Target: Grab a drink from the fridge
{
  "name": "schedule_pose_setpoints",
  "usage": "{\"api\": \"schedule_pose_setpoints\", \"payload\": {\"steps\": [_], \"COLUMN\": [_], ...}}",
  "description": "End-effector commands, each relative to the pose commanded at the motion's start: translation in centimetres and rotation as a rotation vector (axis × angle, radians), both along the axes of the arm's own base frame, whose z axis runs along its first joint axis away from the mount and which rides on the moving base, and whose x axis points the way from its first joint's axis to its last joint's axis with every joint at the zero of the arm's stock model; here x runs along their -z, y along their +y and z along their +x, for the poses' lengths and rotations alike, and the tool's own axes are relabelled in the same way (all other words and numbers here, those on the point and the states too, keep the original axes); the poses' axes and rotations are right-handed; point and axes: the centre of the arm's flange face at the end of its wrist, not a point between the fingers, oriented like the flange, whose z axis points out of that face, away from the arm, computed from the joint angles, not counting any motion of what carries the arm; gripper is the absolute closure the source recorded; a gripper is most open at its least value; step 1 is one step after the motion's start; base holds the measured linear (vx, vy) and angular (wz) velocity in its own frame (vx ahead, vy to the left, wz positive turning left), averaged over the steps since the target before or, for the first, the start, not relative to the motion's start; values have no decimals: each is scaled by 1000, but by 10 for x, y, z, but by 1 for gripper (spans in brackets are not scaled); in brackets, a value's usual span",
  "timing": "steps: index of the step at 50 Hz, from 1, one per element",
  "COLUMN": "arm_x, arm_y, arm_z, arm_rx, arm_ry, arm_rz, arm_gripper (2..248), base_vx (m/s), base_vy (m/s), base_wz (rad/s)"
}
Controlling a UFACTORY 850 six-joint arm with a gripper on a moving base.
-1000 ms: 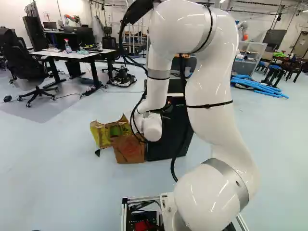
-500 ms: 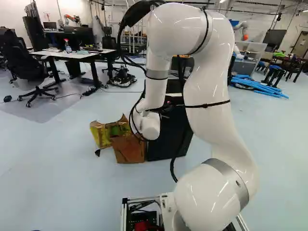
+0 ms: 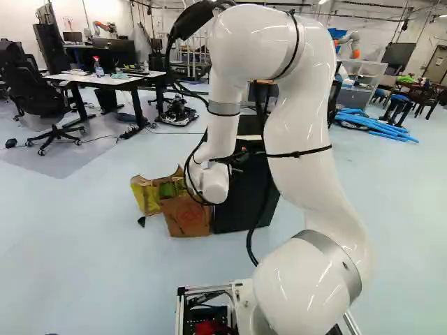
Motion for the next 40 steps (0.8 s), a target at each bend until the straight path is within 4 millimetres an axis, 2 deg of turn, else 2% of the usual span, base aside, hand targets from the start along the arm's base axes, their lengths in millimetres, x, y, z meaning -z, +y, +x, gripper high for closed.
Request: {"api": "schedule_pose_setpoints", "payload": {"steps": [40], "arm_x": [4], "arm_y": [17], "arm_z": [11], "arm_rx": [96], "arm_ry": [-21], "arm_rz": [10], "arm_gripper": [3], "base_vx": [0], "base_vy": [0], "base_wz": [0]}}
